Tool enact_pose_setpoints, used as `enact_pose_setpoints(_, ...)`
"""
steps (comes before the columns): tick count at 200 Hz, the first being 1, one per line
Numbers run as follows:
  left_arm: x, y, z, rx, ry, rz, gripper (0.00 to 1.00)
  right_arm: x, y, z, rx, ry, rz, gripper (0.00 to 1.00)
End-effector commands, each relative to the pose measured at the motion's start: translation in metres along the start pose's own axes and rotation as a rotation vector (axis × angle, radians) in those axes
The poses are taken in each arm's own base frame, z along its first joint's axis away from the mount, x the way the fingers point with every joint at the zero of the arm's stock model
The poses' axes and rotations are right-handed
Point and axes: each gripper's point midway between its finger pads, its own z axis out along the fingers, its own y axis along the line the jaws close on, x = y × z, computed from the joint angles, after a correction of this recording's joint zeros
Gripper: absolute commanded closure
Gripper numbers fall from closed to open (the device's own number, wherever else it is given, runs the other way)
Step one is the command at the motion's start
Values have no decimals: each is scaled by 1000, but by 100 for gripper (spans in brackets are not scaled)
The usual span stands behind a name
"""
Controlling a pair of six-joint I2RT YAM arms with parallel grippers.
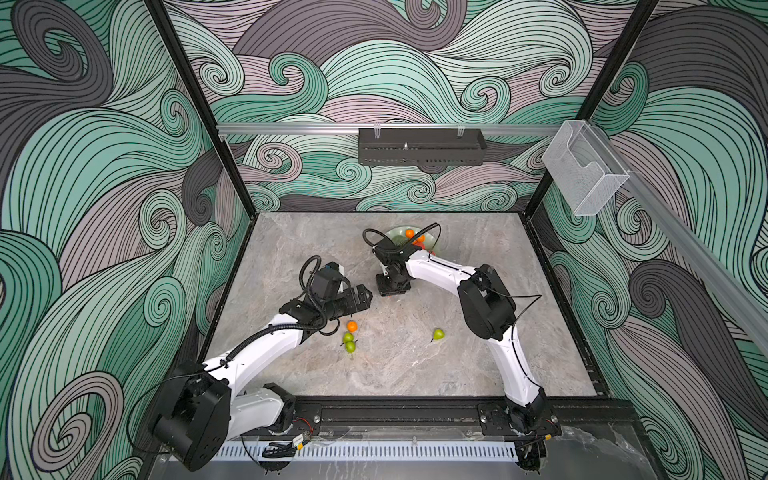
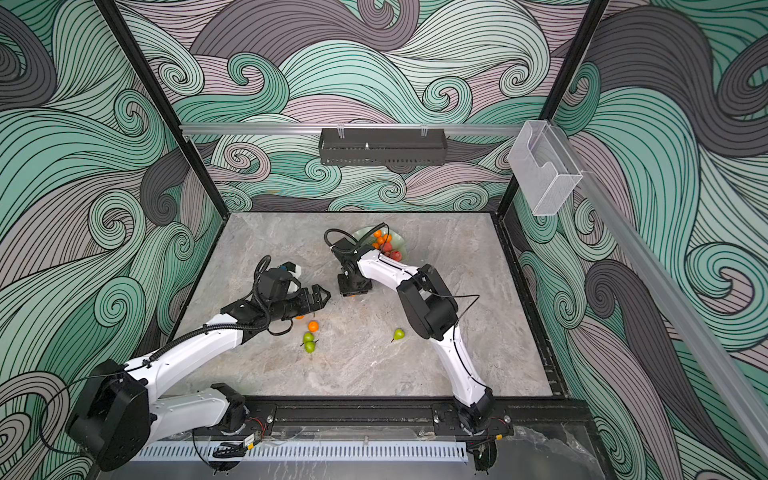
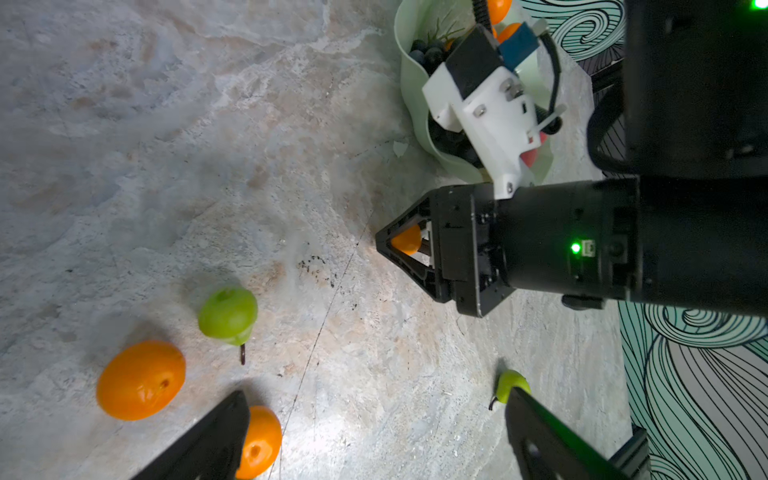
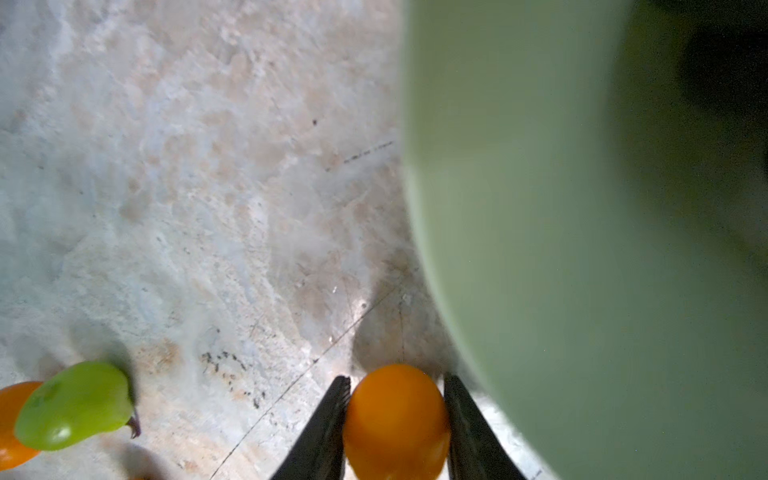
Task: Place and organize the fake fruits in the fruit bowl
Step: 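Close the right gripper on the orange kumquat and lift it, then carry the kumquat over the green bowl and open the right gripper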
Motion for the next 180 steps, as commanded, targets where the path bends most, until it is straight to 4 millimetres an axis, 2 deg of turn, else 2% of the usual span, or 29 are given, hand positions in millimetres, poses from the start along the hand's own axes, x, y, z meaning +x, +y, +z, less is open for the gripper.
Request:
enact_pose_setpoints(1, -10, -21, -5, 76, 1, 48, 1, -1, 13, -33, -72, -23, 8, 62)
enact_pose_setpoints(31, -14, -35, -4, 137, -2, 62, 2, 1, 15, -55, -150, -45, 29, 63)
enact_pose_setpoints(59, -22, -52, 1, 197, -2, 74, 1, -2, 2, -77, -213, -88, 88, 64)
enact_pose_setpoints(117, -46, -94, 23, 291, 0, 127, 1, -26, -63, -117, -193, -199, 195, 64)
enact_pose_setpoints(121, -44, -93, 32, 281, 16, 125, 2, -28, -69, -119, -190, -206, 204, 65)
enact_pose_setpoints(152, -59, -118, 49, 303, 0, 166, 1, -49, -109, -128, -140, -258, 273, 65)
enact_pose_setpoints(180, -73, -141, 61, 326, -36, 216, 1, -67, -136, -130, -104, -286, 318, 66)
